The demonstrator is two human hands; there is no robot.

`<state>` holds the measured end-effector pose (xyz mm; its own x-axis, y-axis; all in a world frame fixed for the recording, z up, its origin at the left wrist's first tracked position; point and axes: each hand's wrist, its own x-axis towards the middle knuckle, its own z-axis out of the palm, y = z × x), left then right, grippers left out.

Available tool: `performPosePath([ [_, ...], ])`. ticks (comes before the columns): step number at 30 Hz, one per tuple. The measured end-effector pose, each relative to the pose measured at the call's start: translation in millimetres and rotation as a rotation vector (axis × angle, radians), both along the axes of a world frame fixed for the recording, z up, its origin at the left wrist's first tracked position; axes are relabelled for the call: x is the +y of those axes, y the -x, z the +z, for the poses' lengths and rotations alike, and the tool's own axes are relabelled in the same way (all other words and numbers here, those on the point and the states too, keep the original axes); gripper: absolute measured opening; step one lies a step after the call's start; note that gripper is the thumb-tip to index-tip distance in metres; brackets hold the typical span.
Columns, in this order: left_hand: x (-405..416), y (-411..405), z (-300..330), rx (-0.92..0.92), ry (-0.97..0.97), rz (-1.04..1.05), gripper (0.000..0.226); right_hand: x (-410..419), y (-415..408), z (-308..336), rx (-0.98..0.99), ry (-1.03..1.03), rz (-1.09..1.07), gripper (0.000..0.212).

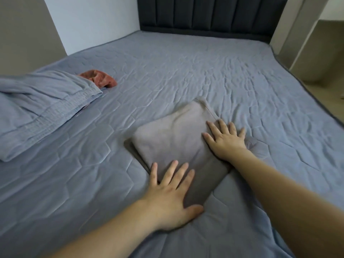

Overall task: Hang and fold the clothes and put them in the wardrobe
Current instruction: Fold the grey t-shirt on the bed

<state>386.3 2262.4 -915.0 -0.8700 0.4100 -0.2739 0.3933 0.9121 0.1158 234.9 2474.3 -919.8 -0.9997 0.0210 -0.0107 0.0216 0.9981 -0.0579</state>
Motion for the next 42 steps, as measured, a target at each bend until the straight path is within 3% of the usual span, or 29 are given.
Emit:
performPosePath([
  [2,-3,-5,5,-0.103,0.010,0.087,0.095,1,3,5,-0.032,0.034,-0.041,0.077],
  [4,-2,-10,13,-0.106,-0.181,0.358,0.099,5,8,16,-0.060,0.106,-0.104,0.096],
  [6,3,-14,25,-0.044,-0.628,0.847,0.093,10,14,28,-0.060,0.177,-0.169,0.110],
  [7,6,-14,29,-0.100,-0.911,1.075,0.081,14,15,35,-0.063,0.186,-0.183,0.111],
  [8,7,-12,32,-0.216,-1.140,1.197,0.066,16,16,42,-0.074,0.185,-0.184,0.108],
  [10,7,-13,37,-0.412,-1.313,1.224,0.042,17,15,51,-0.095,0.184,-0.174,0.097],
  [13,11,-15,40,-0.484,-1.283,1.167,0.027,14,9,60,-0.159,0.152,-0.150,0.088],
  [16,-4,-18,39,-0.492,-1.159,1.165,0.008,19,-1,70,-0.312,0.038,-0.148,0.093],
  [20,-38,-14,48,-0.687,-0.970,1.091,0.010,37,-13,78,-0.341,0.044,-0.213,0.101],
  [21,-43,-5,52,-0.666,-0.958,1.085,0.009,38,-13,75,-0.317,0.073,-0.204,0.099],
  [24,-46,35,58,-0.481,-1.134,1.144,0.014,33,-6,68,-0.264,0.223,-0.228,0.095],
  [27,-42,84,44,-0.262,-1.261,1.219,0.043,25,16,67,-0.187,0.558,-0.326,0.087],
  [31,-47,135,22,-0.009,-1.092,1.389,0.046,10,52,63,-0.181,0.865,-0.363,0.084],
  [34,-56,147,8,0.099,-0.980,1.501,0.045,-3,76,55,-0.212,0.916,-0.387,0.086],
  [36,-65,152,0,0.059,-1.094,1.532,0.049,-11,86,53,-0.252,0.962,-0.408,0.081],
  [38,-73,159,1,-0.099,-1.203,1.495,0.046,-18,91,63,-0.295,1.070,-0.434,0.067],
  [40,-79,159,20,-0.270,-1.249,1.470,0.034,-27,89,87,-0.293,1.147,-0.440,0.057],
  [42,-90,150,59,-0.307,-1.229,1.457,0.031,-40,88,129,-0.233,1.219,-0.404,0.046],
])
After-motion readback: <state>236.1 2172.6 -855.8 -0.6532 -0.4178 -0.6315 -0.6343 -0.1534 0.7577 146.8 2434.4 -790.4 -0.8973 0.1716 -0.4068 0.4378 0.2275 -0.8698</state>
